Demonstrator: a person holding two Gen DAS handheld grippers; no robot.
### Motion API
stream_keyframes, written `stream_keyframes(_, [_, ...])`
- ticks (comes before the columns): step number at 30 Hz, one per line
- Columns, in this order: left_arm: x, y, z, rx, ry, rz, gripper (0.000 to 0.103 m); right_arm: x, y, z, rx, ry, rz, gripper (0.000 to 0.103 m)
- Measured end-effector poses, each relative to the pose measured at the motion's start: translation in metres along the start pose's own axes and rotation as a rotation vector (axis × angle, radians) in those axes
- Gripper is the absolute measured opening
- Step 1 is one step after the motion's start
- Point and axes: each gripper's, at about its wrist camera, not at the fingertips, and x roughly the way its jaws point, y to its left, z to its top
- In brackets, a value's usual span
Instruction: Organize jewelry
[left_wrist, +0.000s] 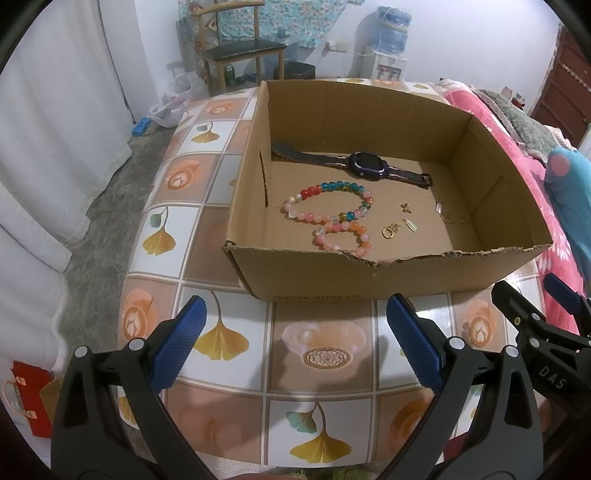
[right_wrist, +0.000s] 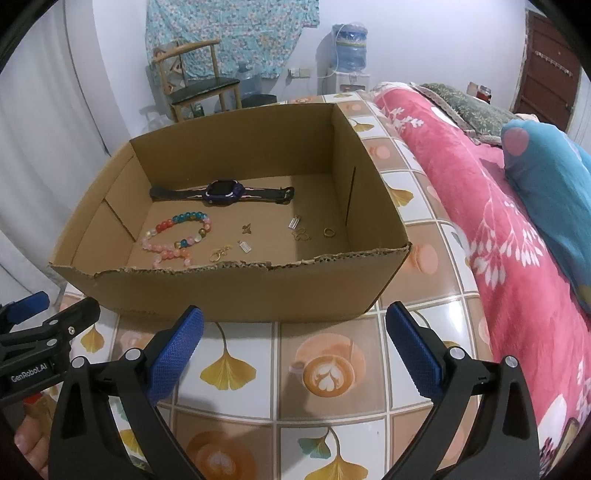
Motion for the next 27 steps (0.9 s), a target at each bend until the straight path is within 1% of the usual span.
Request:
stream_keyframes(8, [0.0000, -0.0003, -0.0025, -0.004, 0.006, 0.009, 0.095, 0.0009, 0.0028, -0.0034, -0.011, 0.005, 0.012, 0.096])
stream_keyframes(13, [-0.0019, 0.0006, -0.0029, -0.016, -0.003, 0.010, 0.095, 0.0018, 0.0049, -0.0011, -0.024, 0.002, 0.010, 0.096])
stream_keyframes(27, [0.0017, 0.0054, -0.0012, -0.025, 0.004, 0.014, 0.095, 0.0017, 0.0092, 0.0044, -0.022, -0.003, 0.010, 0.096])
